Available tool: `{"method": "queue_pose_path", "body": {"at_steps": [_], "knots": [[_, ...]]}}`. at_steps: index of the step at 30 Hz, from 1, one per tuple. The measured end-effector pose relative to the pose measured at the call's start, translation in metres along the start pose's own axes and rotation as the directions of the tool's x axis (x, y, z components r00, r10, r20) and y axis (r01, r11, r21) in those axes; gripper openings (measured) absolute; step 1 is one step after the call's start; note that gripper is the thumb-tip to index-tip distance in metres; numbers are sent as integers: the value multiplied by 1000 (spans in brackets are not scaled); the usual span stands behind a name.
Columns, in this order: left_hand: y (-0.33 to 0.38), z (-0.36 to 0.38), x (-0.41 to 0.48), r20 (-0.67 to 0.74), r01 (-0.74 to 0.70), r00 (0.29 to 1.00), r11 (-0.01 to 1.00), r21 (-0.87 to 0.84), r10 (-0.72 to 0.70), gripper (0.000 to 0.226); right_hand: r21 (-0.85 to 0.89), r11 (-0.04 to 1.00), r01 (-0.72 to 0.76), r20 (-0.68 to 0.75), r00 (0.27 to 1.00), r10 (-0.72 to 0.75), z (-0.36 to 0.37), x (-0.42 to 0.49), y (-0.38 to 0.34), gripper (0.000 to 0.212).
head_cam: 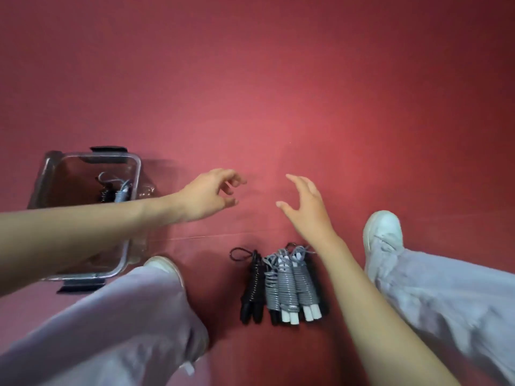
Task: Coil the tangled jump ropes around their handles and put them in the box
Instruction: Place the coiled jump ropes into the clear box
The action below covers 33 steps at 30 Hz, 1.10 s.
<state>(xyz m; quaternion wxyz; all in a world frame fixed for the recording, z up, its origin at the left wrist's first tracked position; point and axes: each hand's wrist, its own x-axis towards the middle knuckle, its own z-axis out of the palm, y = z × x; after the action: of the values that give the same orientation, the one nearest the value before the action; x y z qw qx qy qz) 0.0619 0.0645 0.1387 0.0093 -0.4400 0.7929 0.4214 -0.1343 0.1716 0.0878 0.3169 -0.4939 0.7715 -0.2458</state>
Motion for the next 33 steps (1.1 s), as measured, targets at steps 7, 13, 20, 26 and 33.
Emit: {"method": "queue_pose_path", "body": {"at_steps": [7,13,20,26,33], "knots": [[28,126,-9,78,192,980,978,-84,-186,38,-88,978,-187,169,965,200,-11,-50,68,61],[15,228,-47,89,486,873,843,-230,-479,48,-136,956,-260,286,914,289,9,-92,107,77],[12,274,-56,118,583,784,658,-477,-610,66,-179,959,-217,319,910,266,40,-118,120,92],[-16,282,-47,228,580,783,549,-602,-578,45,-83,943,-322,245,911,332,41,-117,116,86],[10,247,-56,235,492,841,508,-707,-488,44,28,942,-335,200,925,323,34,-120,102,95]]}}
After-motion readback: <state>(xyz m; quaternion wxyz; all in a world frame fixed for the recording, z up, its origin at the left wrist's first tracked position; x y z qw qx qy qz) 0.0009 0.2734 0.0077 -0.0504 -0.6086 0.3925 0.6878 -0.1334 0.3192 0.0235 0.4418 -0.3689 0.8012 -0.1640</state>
